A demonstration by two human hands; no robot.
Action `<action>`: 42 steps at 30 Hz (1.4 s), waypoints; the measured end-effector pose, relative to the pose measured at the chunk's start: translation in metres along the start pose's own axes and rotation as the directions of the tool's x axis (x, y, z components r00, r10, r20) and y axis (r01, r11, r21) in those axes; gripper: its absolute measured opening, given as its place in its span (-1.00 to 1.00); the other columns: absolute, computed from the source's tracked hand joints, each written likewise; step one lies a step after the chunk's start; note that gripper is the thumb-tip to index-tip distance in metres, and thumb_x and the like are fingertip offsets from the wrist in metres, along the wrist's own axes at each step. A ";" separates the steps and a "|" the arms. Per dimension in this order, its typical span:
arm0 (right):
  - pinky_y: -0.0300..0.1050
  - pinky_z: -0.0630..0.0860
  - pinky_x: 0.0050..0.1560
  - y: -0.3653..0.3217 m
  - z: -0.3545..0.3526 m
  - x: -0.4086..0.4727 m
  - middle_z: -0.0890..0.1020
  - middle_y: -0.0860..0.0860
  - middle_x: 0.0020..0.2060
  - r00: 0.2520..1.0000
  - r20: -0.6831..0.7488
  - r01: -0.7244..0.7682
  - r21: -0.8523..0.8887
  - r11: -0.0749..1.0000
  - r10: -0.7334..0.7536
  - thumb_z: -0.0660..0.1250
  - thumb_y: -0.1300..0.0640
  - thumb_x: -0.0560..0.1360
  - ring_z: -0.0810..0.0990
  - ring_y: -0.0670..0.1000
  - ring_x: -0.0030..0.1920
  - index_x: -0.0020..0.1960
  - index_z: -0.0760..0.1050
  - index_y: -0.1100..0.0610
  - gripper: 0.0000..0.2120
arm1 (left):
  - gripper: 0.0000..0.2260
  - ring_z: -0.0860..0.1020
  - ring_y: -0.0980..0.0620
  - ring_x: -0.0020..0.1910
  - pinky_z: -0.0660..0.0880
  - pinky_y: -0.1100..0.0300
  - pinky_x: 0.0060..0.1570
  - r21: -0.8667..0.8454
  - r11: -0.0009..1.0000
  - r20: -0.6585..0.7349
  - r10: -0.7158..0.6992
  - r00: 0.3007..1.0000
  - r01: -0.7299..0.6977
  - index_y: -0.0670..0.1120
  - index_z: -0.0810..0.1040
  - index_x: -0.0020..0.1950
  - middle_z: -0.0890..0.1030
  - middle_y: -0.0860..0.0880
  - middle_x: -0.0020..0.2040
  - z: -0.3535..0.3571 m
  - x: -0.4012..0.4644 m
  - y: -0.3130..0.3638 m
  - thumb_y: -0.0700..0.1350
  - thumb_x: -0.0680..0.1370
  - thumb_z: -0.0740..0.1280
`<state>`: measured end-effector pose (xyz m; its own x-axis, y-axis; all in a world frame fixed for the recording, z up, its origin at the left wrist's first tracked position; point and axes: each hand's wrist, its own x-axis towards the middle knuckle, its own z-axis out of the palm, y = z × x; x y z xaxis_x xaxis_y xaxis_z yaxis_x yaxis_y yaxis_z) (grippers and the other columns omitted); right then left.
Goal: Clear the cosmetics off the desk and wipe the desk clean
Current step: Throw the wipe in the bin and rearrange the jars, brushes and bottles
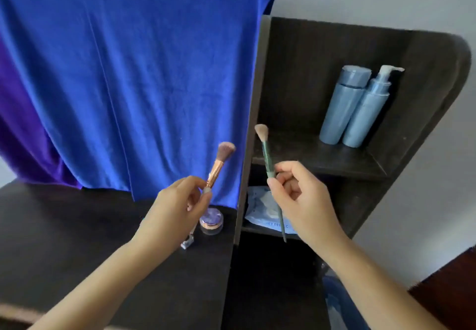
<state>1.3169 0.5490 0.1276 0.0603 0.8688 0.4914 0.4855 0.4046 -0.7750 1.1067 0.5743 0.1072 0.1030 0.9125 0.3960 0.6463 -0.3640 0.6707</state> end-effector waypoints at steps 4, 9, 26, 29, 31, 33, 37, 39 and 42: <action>-0.35 0.40 -0.28 0.026 0.108 -0.020 0.54 -0.04 -0.33 0.974 0.204 -0.083 -0.060 0.995 0.094 0.38 0.18 0.45 0.47 -0.06 -0.37 -0.09 0.48 0.00 -0.88 | -0.95 0.54 -0.05 -0.29 0.43 0.10 -0.21 0.067 0.962 -0.019 -0.262 0.965 0.263 -0.11 0.55 -0.16 0.59 -0.04 -0.31 -0.030 -0.014 -0.118 -0.16 0.49 0.35; -0.19 0.46 -0.29 0.050 0.278 -0.021 0.49 -0.10 -0.39 0.833 0.412 -0.362 -0.100 0.927 0.370 0.35 0.14 0.47 0.46 -0.11 -0.42 -0.15 0.43 0.03 -0.90 | -0.91 0.55 -0.08 -0.26 0.37 0.14 -0.26 0.134 0.859 0.091 -0.507 0.857 0.494 -0.12 0.52 -0.18 0.58 -0.05 -0.32 -0.051 -0.013 -0.254 -0.13 0.50 0.34; 0.03 0.48 0.00 0.085 0.465 0.022 0.50 0.21 0.16 0.647 0.232 -0.417 -0.690 0.592 0.726 0.21 0.10 0.56 0.55 0.21 0.12 0.30 0.18 0.21 -0.61 | -0.71 0.52 -0.19 0.04 0.37 0.09 -0.17 0.453 0.816 0.408 -0.549 0.730 0.360 -0.18 0.33 0.08 0.52 -0.17 0.08 -0.042 0.034 -0.385 0.01 0.54 0.26; 0.10 0.56 -0.07 0.058 0.439 0.034 0.51 0.21 0.11 0.723 0.255 -0.414 -0.584 0.698 0.643 0.22 0.05 0.56 0.56 0.22 0.07 0.27 0.23 0.18 -0.63 | -0.75 0.53 -0.14 0.00 0.35 0.12 -0.21 0.383 0.873 0.366 -0.444 0.818 0.303 -0.13 0.37 0.08 0.52 -0.10 0.06 -0.054 0.048 -0.361 0.03 0.55 0.23; 0.13 0.55 -0.09 0.037 0.410 0.044 0.54 0.20 0.06 0.771 0.262 -0.400 -0.510 0.762 0.580 0.21 0.04 0.56 0.56 0.23 0.04 0.27 0.25 0.17 -0.64 | -0.81 0.53 -0.10 -0.10 0.33 0.13 -0.27 0.301 0.921 0.293 -0.337 0.895 0.248 -0.08 0.36 -0.02 0.53 -0.04 -0.02 -0.061 0.063 -0.331 0.04 0.56 0.21; 0.08 0.53 -0.05 0.017 0.363 0.053 0.59 0.20 0.01 0.829 0.210 -0.383 -0.462 0.800 0.519 0.21 0.03 0.55 0.57 0.23 0.03 0.27 0.31 0.16 -0.65 | -0.82 0.51 -0.06 -0.20 0.30 0.13 -0.31 0.190 0.973 0.225 -0.176 0.958 0.134 -0.06 0.34 -0.09 0.53 0.00 -0.14 -0.062 0.080 -0.285 0.04 0.56 0.20; -0.03 0.48 -0.07 -0.021 0.234 0.061 0.65 0.06 -0.13 0.945 -0.036 -0.302 -0.471 0.829 0.324 0.21 0.01 0.54 0.59 0.10 -0.10 0.07 0.50 0.06 -0.81 | -0.86 0.39 0.04 -0.37 0.35 0.08 -0.30 -0.159 0.977 0.287 0.183 0.940 -0.141 0.05 0.35 -0.18 0.47 0.02 -0.35 -0.050 0.097 -0.171 0.05 0.54 0.21; 0.00 0.52 -0.15 -0.036 0.161 0.056 0.63 -0.01 -0.29 0.953 -0.197 -0.299 -0.493 0.817 0.230 0.21 0.02 0.51 0.58 0.06 -0.23 -0.06 0.53 0.00 -0.86 | -0.84 0.39 0.08 -0.37 0.41 0.11 -0.25 -0.317 0.914 0.347 0.360 0.866 -0.254 0.08 0.37 -0.20 0.47 0.03 -0.35 -0.037 0.094 -0.115 0.11 0.52 0.19; 0.04 0.53 -0.22 -0.039 0.057 0.051 0.62 0.03 -0.39 0.894 -0.421 -0.348 -0.440 0.828 0.152 0.22 0.13 0.51 0.56 0.06 -0.34 -0.16 0.54 -0.01 -0.85 | -0.91 0.40 0.13 -0.38 0.41 0.20 -0.29 -0.481 0.810 0.350 0.529 0.773 -0.336 0.05 0.43 -0.15 0.49 0.07 -0.33 -0.010 0.091 -0.035 0.00 0.54 0.23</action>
<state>1.2517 0.5938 0.1602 0.4947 0.7186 0.4888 0.7650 -0.0931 -0.6373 1.0866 0.6683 0.1261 0.6859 0.5784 0.4416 0.1252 -0.6916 0.7113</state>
